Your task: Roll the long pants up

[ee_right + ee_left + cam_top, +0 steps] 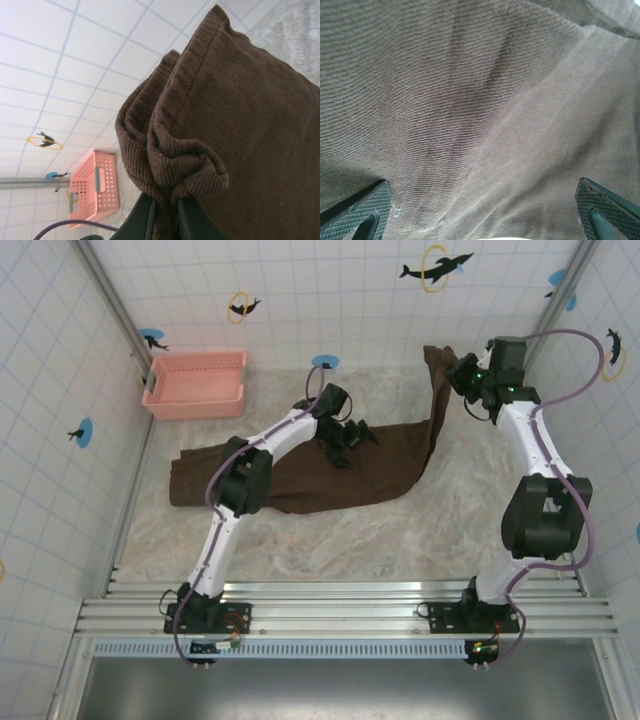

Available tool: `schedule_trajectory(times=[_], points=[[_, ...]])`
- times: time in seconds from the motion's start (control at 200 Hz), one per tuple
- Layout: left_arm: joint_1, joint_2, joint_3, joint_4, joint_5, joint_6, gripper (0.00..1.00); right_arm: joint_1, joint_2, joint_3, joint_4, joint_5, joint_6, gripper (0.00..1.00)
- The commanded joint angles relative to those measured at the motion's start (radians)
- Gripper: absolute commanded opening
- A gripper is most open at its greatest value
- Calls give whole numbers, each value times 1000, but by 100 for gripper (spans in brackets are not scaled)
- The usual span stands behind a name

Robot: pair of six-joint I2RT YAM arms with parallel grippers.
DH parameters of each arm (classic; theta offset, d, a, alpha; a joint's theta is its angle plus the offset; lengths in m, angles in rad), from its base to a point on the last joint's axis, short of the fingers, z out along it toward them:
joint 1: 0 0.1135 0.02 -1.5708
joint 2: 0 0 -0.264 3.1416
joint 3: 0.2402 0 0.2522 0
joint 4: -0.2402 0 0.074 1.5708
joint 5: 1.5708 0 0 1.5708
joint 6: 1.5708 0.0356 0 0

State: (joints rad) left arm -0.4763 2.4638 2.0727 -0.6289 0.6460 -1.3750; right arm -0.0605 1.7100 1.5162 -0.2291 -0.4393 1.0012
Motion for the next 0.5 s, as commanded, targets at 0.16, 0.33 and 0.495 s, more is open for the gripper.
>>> schedule_trajectory(times=[0.16,0.33,0.495], points=[[-65,184,167,45,-54,-173,97,-24,-60,100,95,-128,9,8],[-73,299,377,70,-24,-273,96,5,-62,139,73,-143,4,8],[-45,260,351,176,-28,-309,96,31,-73,170,48,-142,-8,8]])
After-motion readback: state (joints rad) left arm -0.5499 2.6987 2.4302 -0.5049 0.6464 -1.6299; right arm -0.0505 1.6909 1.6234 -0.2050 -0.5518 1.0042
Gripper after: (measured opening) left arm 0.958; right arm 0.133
